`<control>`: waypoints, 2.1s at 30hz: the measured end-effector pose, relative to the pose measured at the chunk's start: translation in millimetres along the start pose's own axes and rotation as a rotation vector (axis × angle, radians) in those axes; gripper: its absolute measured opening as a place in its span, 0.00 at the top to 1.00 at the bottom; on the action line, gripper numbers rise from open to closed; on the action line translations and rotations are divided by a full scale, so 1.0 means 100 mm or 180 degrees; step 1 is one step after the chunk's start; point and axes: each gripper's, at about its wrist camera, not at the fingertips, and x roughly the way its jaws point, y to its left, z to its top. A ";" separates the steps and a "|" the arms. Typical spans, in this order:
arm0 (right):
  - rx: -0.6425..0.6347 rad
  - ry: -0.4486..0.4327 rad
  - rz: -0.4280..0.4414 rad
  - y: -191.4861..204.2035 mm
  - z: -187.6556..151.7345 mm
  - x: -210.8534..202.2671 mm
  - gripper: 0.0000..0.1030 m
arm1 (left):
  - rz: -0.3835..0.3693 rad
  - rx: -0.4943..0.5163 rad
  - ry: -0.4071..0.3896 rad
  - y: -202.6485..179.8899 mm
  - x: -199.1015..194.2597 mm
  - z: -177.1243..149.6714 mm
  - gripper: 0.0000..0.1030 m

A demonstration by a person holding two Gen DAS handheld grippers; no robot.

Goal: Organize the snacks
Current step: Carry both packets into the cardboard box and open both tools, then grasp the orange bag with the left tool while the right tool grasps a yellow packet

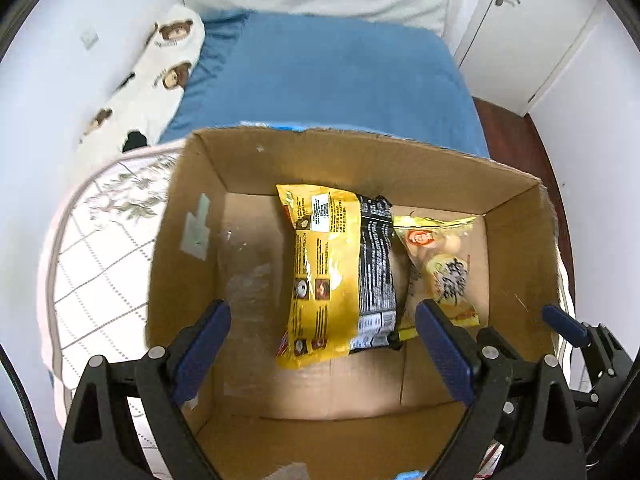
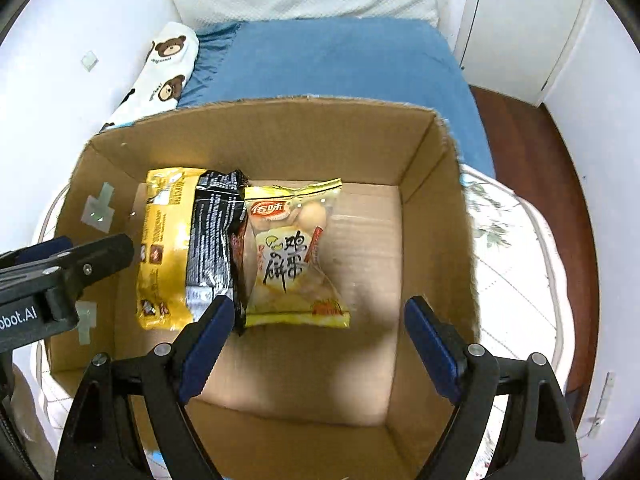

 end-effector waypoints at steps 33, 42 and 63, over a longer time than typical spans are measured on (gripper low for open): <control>0.0154 0.0561 0.0365 -0.07 -2.24 -0.66 0.13 | 0.0326 0.0699 0.0649 0.18 -0.16 -2.42 0.08; 0.0184 0.1241 0.0672 0.28 -3.03 0.08 0.16 | 0.0377 0.0198 0.1719 0.79 0.41 -3.51 0.08; -0.0171 0.1369 0.0316 0.78 -3.29 0.47 0.51 | 0.0203 -0.0554 0.1505 1.28 0.60 -3.44 0.46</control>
